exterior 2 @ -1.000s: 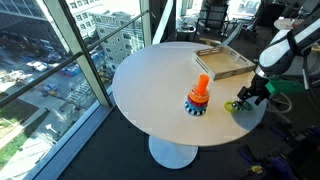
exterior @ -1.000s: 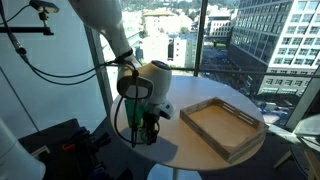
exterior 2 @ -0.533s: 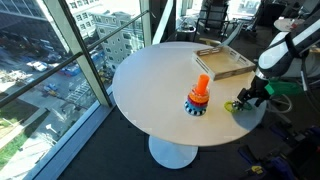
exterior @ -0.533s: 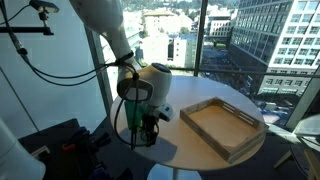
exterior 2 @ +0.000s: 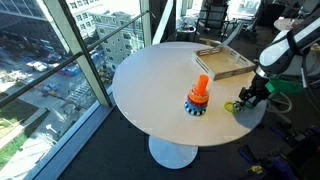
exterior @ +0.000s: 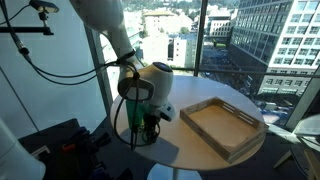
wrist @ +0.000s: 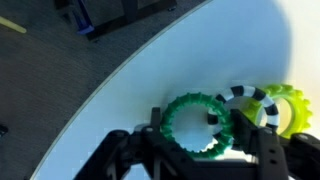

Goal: Put the dark green ring around the orange rod

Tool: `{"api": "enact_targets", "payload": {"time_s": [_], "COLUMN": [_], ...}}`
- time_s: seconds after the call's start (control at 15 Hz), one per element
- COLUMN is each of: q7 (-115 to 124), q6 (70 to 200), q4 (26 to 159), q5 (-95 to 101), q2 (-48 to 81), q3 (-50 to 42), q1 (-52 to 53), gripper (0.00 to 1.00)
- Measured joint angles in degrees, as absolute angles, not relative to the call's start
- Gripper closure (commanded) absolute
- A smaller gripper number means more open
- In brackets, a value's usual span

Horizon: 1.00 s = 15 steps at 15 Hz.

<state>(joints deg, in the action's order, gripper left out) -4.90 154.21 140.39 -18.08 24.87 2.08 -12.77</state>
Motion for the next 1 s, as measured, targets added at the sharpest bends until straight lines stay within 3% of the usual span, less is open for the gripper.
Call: {"api": "enact_targets", "payload": {"time_s": [0.53,1.0], "q7": [-6.0,-5.8], "q6": [153.6,145.3], "q4": [140.4,140.5], "q5": [-19.8,-18.4], "q2": [23.0,14.2], "q3": [3.2,1.8], "q1": [-12.9,-10.8], "gripper": [0.56,0.56]}}
